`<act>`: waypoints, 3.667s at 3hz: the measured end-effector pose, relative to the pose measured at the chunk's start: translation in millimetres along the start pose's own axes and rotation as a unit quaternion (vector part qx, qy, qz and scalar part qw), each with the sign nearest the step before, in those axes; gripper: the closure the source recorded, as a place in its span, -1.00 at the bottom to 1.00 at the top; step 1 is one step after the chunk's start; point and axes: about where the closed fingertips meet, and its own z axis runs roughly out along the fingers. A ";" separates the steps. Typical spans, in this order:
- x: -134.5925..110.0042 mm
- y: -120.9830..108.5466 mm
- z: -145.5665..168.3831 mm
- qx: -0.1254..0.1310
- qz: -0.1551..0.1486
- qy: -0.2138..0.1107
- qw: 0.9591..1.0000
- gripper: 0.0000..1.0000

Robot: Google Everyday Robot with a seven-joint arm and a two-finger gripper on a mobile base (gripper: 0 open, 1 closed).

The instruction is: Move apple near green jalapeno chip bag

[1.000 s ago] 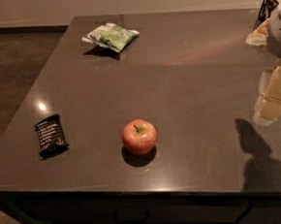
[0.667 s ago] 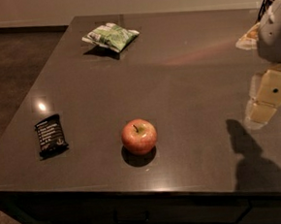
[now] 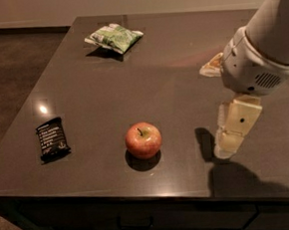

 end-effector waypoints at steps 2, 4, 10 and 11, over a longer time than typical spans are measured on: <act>-64.7 28.8 58.3 -0.026 -0.061 -0.058 0.996 -1.00; -105.8 32.5 107.3 -0.044 -0.089 -0.079 0.992 -1.00; -122.6 -24.4 87.4 -0.045 -0.041 -0.103 0.993 1.00; -141.9 -54.0 81.0 -0.034 -0.005 -0.107 0.994 1.00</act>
Offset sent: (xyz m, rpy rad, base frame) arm -0.0162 0.1304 -0.0609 0.1646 0.0103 0.2185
